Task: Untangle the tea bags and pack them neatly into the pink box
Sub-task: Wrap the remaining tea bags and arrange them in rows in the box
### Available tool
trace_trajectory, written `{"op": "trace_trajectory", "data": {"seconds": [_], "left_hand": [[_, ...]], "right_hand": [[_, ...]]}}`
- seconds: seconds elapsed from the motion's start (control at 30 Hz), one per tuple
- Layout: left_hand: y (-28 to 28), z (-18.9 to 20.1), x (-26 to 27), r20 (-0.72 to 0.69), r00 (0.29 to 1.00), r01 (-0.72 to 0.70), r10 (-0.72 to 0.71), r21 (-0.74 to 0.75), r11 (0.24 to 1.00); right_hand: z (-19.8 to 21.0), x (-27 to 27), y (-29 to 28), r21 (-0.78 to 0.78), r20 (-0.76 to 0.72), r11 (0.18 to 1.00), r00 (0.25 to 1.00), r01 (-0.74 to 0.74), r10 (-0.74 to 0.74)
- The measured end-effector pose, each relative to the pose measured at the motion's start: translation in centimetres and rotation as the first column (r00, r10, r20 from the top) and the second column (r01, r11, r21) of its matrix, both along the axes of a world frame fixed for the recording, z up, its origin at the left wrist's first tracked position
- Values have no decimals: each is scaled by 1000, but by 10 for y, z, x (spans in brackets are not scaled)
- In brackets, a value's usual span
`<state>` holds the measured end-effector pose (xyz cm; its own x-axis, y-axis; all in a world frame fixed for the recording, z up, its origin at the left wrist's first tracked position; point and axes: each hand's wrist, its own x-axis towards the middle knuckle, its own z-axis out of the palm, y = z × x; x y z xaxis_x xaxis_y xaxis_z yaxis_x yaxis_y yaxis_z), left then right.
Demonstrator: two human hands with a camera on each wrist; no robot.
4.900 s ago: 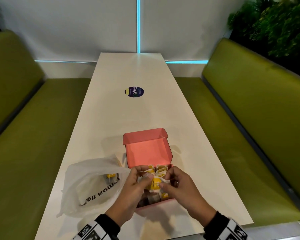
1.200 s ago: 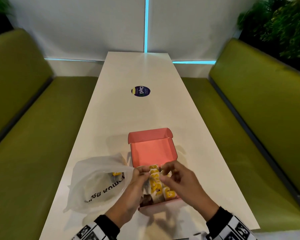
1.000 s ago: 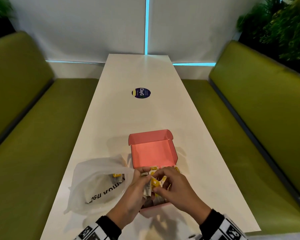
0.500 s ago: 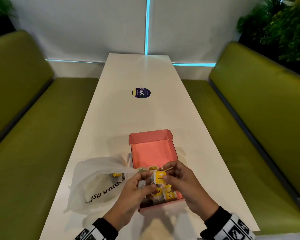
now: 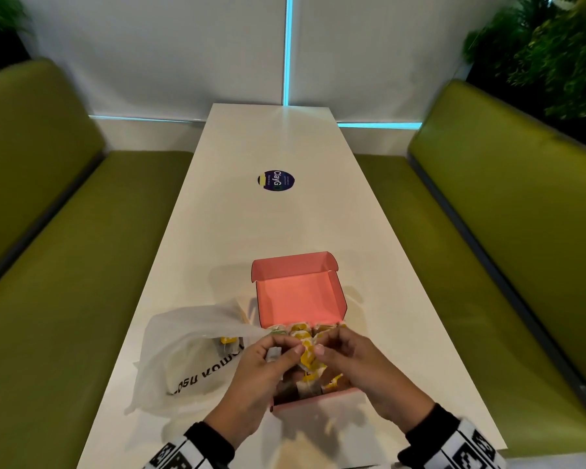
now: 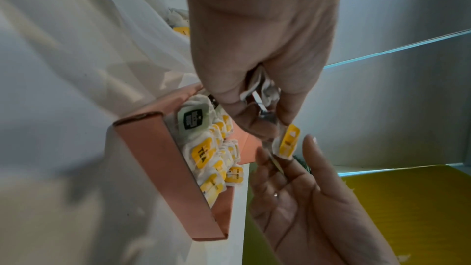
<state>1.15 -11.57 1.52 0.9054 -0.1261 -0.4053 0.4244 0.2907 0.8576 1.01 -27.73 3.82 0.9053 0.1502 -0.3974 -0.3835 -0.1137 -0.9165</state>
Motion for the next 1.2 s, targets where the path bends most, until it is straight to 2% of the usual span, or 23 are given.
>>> {"op": "trace_trajectory", "data": {"seconds": [0.07,0.23,0.33,0.5,0.6,0.73,0.97,1.1,1.2], "left_hand": [[-3,-2,0,10,999,-50,50,-7,999],[-7,-4,-3,24,990,-141,141,-14,990],[-6,-4,-5,48,982,-178,180,-39,983],[-7,2,-7,-27,977,-211,211,-239,948],[-5,4,-4,-108,983,-179,151,-348,920],[-1,5,-1,-128,990,-88,55,-267,960],[-3,2,1,-63,993,-111,104,-117,987],[-6,0,-3,8,999,-30,31,-73,997],[-8,-2,-5,43,999,13,-13,-7,1000]], "right_hand": [[-3,-3,3,34,-60,999,998,-3,5],[-8,-4,4,166,-158,973,978,161,-134],[-4,-2,-1,147,-153,980,982,131,-109],[1,3,-8,111,-132,990,989,84,-69],[6,3,-11,99,-113,994,993,38,-26],[11,4,-15,79,-98,996,995,29,-21],[15,3,-17,-15,-55,999,998,39,-40],[12,-1,-10,-47,-109,999,994,-15,10],[8,-3,-9,-77,-84,996,996,-36,30]]}}
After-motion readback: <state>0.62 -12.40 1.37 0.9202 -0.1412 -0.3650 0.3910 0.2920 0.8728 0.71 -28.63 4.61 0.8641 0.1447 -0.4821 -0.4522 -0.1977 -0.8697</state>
